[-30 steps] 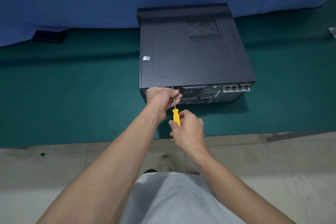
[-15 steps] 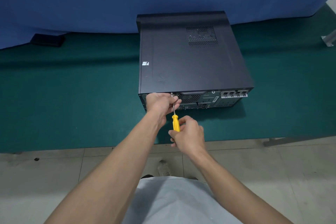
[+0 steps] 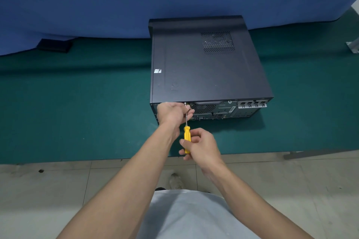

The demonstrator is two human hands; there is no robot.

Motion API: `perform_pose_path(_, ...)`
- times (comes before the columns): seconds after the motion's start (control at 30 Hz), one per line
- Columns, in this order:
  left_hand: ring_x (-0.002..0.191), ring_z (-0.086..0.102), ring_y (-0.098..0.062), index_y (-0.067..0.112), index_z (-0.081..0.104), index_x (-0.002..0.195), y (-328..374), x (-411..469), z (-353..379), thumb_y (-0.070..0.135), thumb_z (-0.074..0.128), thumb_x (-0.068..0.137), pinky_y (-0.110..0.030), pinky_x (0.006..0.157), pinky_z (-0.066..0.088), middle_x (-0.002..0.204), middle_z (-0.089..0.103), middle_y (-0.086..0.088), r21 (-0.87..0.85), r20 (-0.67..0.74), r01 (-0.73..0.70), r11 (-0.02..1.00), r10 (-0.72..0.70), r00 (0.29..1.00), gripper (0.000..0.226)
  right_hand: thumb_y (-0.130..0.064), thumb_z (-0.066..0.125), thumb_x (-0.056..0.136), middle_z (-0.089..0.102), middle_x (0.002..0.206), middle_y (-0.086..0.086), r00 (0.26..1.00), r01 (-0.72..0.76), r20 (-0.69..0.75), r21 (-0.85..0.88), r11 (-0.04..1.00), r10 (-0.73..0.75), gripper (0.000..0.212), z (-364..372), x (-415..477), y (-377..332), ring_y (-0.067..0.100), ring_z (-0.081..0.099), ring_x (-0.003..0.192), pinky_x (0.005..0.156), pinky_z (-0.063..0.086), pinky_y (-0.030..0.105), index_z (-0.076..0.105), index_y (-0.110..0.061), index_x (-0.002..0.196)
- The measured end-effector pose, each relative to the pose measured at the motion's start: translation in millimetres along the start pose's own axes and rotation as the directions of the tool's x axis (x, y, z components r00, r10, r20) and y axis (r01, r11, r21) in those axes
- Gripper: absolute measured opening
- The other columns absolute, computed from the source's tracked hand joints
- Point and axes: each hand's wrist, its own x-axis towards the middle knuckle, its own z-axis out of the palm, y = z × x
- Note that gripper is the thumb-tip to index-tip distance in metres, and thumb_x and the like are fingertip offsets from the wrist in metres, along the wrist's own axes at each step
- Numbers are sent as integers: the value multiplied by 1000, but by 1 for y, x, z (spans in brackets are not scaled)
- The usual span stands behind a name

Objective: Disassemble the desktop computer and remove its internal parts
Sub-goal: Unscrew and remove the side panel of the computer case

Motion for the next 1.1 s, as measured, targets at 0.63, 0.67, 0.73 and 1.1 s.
perform_pose_path(0.63, 73, 71, -28, -6, 59, 92, 1, -4, 0, -13, 59, 88, -29, 65, 61, 84, 67, -22, -82, 47, 20, 996, -16, 999, 7, 2, 50, 95, 64, 86, 16, 984, -131, 156, 306, 943, 86, 10, -6, -4, -6, 18, 63, 68, 61, 55, 28, 59, 2, 99)
perform_pose_path(0.67, 74, 72, -28, -4, 59, 92, 1, -4, 0, -12, 63, 86, -30, 65, 61, 84, 68, -21, -36, 40, 5, 999, -3, 999, 10, 0, 54, 94, 65, 84, 13, 996, -67, 72, 185, 980, 54, 8, -2, -5, -6, 16, 64, 65, 59, 55, 26, 60, -5, 94)
perform_pose_path(0.73, 75, 72, -27, 1, 58, 88, 1, -6, 1, -12, 68, 82, -31, 66, 61, 84, 67, -18, 55, 20, -32, 998, 31, 999, 17, -3, 61, 90, 66, 82, 7, 998, 15, -57, 18, 1000, -14, 12, 2, -4, -5, 12, 65, 61, 57, 55, 25, 59, -15, 88)
perform_pose_path(1.1, 71, 72, -29, -7, 58, 95, 0, -5, 2, -19, 57, 85, -31, 65, 61, 85, 67, -22, -96, 48, 26, 995, -21, 999, 15, -2, 58, 92, 66, 82, 11, 996, -68, 69, 78, 995, 63, 7, -9, -3, -7, 15, 68, 58, 53, 53, 25, 57, -5, 98)
